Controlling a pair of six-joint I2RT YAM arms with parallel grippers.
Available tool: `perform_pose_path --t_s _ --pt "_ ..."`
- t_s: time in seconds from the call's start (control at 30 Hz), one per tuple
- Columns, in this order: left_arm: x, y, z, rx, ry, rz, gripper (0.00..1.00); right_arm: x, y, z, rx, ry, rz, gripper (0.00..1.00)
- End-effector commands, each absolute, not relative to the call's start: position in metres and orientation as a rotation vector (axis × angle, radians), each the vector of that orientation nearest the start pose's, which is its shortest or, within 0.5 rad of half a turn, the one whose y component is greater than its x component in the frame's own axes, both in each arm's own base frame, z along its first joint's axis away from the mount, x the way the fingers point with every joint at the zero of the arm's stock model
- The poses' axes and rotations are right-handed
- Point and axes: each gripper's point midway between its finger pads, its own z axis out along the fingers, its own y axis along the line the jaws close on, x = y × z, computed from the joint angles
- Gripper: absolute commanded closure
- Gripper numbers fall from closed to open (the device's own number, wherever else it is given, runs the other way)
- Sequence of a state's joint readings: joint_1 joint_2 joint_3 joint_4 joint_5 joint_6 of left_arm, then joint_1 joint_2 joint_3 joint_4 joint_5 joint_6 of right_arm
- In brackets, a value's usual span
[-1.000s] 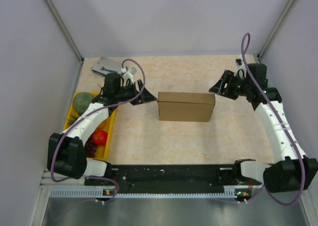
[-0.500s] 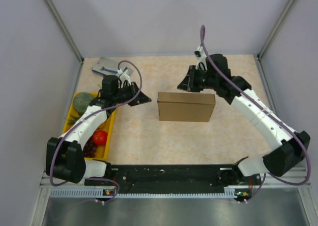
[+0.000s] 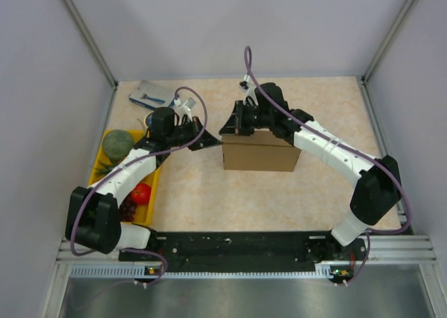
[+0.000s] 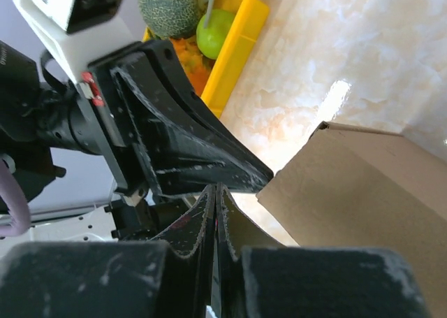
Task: Fold the paper box
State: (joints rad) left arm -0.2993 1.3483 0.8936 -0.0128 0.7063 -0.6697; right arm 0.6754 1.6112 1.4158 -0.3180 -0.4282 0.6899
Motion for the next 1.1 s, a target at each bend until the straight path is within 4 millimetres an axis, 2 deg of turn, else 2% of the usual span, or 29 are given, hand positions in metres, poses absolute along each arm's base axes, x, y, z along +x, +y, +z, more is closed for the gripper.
perform_pose_path --t_s 0.0,0.27,0.43,0.53,0.7,0.8,1.07 --pt "0.315 -0.244 0.214 0.114 2.126 -1.316 1.0 0.299 0.372 0.283 -0.289 2.164 1.284 1.0" --pt "0.315 -0.252 0.213 0.121 2.128 -1.331 1.0 0.296 0.375 0.273 -0.277 2.192 1.29 1.0" --pt "0.313 -0.251 0.218 0.121 2.12 -1.327 1.0 0.294 0.373 0.283 -0.27 2.175 1.303 1.0" --pt "0.312 -0.248 0.228 0.121 2.101 -1.314 1.0 0.292 0.372 0.29 -0.28 2.158 1.303 1.0" --pt "0.315 -0.244 0.245 0.115 2.095 -1.279 1.0 0.293 0.365 0.286 -0.269 2.171 1.266 1.0" --pt "0.317 -0.24 0.246 0.107 2.102 -1.253 1.0 0.292 0.361 0.285 -0.263 2.176 1.253 1.0" --pt "0.314 -0.251 0.239 0.115 2.12 -1.319 1.0 0.291 0.365 0.292 -0.264 2.168 1.28 1.0"
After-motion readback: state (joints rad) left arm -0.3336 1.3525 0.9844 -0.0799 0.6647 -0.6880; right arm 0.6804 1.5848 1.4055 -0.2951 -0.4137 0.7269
